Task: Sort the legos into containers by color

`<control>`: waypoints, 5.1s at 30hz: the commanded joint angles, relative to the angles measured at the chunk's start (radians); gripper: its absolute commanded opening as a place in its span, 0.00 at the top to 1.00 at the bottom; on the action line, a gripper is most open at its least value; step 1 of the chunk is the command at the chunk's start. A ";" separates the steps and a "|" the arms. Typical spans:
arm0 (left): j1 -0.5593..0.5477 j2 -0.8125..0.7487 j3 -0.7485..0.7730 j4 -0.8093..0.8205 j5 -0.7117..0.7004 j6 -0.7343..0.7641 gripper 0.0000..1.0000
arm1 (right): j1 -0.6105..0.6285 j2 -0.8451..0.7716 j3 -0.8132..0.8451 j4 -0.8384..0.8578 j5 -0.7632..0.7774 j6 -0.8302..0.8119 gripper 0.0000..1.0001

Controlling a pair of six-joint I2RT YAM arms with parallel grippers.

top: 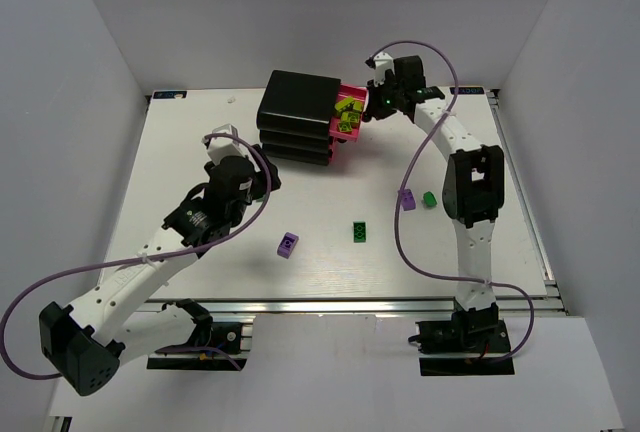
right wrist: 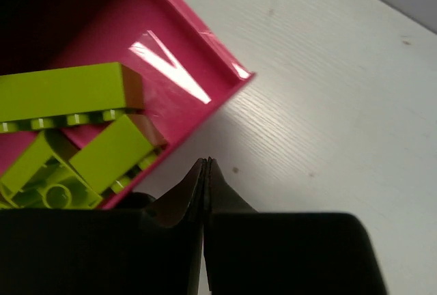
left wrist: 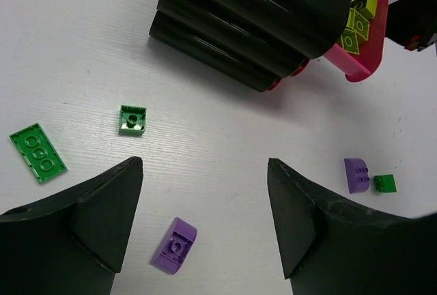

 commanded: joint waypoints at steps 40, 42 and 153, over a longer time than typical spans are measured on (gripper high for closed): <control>0.004 0.090 0.121 -0.009 0.075 0.009 0.06 | -0.051 0.032 0.022 0.335 -0.488 0.151 0.53; 0.004 0.088 0.115 -0.004 0.075 0.008 0.06 | -0.063 0.020 -0.010 0.318 -0.481 0.108 0.43; 0.529 0.654 0.033 -0.110 0.356 -0.028 0.31 | -0.264 -0.679 -0.880 0.211 -0.642 -0.357 0.28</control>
